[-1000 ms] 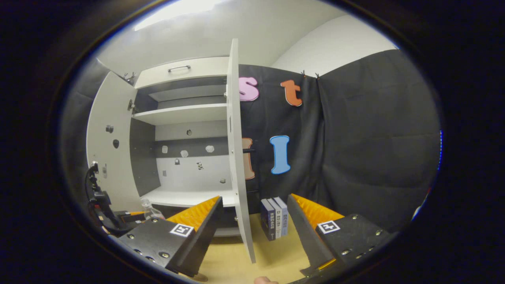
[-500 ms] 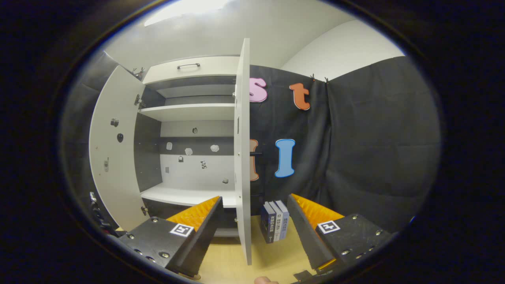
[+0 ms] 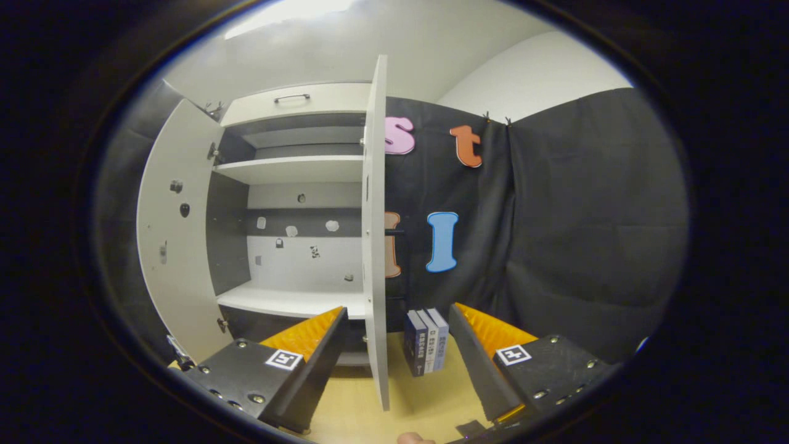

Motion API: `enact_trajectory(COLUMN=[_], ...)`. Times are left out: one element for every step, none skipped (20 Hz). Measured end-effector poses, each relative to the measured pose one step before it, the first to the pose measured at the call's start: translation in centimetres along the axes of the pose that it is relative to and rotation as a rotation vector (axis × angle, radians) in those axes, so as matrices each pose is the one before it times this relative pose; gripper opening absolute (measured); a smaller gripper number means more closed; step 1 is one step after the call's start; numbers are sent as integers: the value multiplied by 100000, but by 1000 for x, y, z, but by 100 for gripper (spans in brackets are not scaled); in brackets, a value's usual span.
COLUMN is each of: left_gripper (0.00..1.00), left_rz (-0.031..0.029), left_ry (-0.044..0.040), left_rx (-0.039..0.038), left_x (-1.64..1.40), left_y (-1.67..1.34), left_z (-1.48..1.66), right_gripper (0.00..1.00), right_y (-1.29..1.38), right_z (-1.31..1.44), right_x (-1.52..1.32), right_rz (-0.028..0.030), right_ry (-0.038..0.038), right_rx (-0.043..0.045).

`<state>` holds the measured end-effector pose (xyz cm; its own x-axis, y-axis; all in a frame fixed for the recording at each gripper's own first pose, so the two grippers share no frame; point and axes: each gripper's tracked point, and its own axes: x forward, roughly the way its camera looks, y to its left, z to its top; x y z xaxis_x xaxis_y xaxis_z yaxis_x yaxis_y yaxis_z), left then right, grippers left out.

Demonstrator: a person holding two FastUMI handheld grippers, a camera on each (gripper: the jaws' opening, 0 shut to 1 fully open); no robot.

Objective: Grasp the bottle in the cabinet with the left hand and place it on the coaster, then close the right door with the right hand and the left door with the left hand.

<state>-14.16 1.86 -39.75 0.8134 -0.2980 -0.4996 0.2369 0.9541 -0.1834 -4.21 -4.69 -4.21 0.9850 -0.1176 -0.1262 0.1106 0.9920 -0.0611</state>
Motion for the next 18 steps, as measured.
enact_trajectory(left_gripper=[82, 82, 84, 82, 82, 82, 82, 82, 82, 82, 82, 82, 82, 82, 82, 82, 82, 82], left_rz=[-654, -486, -593, -711, -439, 190, -116, -310, -556, -367, -611, -916, -1503, -1947, -1322, -418, -183, -211], left_ry=[1107, 904, -100, -119, 1251, 1403, 1228, -772, 572, 822, 457, 718, 548, 584, 727, 250, -318, -20], left_rx=[-1308, -1120, -482, 130, 646, 921, 1079, 904, 644, 720, 974, 1217, 671, 361, 299, 819, 1363, 1181], left_x=[367, 137, 150, 158, 158, 181, -72, -26, 22, -69, -128, -187, -213, -234, -351, -240, -128, -128], left_y=[-124, -82, -171, -152, -95, 49, -34, -145, -119, -114, -220, -224, -315, -477, -355, -220, -122, -157], left_z=[-459, -225, -154, -94, -327, -343, -203, 275, -138, -38, -93, -52, -178, -107, -255, -205, -84, -14], right_gripper=[98, 99, 99, 99, 99, 99, 98, 99, 99, 98, 99, 99, 99, 98, 98, 99, 99, 98], right_y=[-265, -220, -231, -215, -286, -128, -29, -51, 84, 236, 161, 213, 250, 266, 103, 164, -5, 2], right_z=[71, 22, -247, -11, -118, -68, -184, -62, -229, -156, -288, -181, -103, -33, 11, -1, -89, 23], right_x=[11, 157, -13, 21, -167, 46, 125, 47, 113, 110, 161, 144, 55, 176, 11, 162, -29, 129], right_rz=[-680, -768, -594, -553, -612, -533, -395, -117, 148, 439, 548, 417, 504, 473, 247, 307, 86, 115], right_ry=[350, 274, 210, 239, 291, 312, 406, 353, 326, 588, 778, 377, 144, -37, -46, 62, 26, 47], right_rx=[-498, -432, -312, -333, -405, -304, -143, 111, 369, 401, 262, 193, 120, 7, -57, -119, -1, 237])
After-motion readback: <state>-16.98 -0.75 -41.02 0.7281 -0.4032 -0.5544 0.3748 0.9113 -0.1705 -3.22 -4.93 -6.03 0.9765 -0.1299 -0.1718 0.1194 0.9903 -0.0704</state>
